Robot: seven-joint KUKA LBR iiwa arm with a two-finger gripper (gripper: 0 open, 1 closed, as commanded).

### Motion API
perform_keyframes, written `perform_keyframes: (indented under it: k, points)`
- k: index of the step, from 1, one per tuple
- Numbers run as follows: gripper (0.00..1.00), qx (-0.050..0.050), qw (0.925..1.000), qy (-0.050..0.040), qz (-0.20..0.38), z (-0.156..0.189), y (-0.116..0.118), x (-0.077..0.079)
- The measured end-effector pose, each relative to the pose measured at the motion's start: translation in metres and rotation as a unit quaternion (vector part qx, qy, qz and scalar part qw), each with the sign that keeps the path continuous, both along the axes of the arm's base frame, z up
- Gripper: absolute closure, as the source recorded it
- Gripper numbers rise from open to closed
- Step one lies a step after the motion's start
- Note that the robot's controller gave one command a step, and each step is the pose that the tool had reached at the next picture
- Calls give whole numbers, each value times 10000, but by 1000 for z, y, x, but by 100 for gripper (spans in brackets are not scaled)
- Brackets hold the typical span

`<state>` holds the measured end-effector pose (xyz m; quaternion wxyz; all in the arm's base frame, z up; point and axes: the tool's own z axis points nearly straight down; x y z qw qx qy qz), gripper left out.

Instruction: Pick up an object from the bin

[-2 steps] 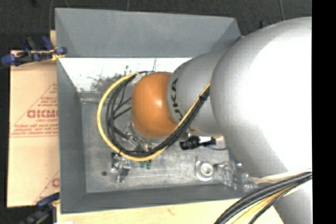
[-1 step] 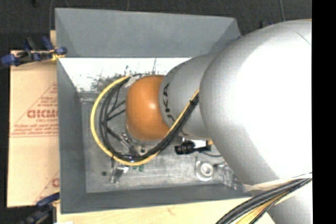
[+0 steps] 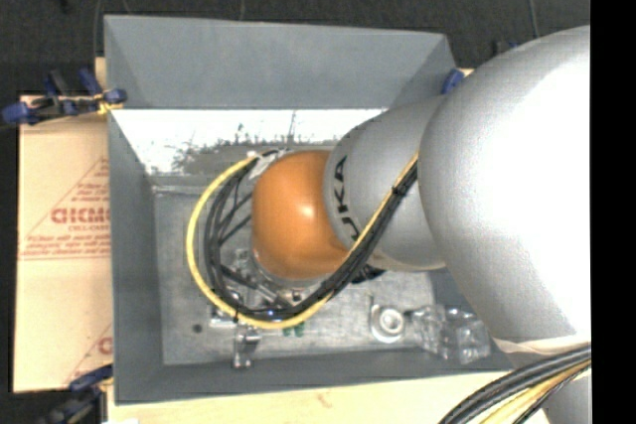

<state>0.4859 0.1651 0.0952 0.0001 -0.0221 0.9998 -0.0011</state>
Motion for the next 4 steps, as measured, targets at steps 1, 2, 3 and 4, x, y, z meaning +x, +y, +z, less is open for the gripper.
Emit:
perform_keyframes:
  k: [1, 2, 3, 4]
  points:
    - [0, 51, 9913, -31, -1317, -22, -34, 9]
    - [0, 11, 9978, -63, -664, -22, 7, 7]
    - [100, 41, 9976, -117, -685, -20, 8, 10]
    - [100, 40, 9981, -46, -607, 87, 26, 15]
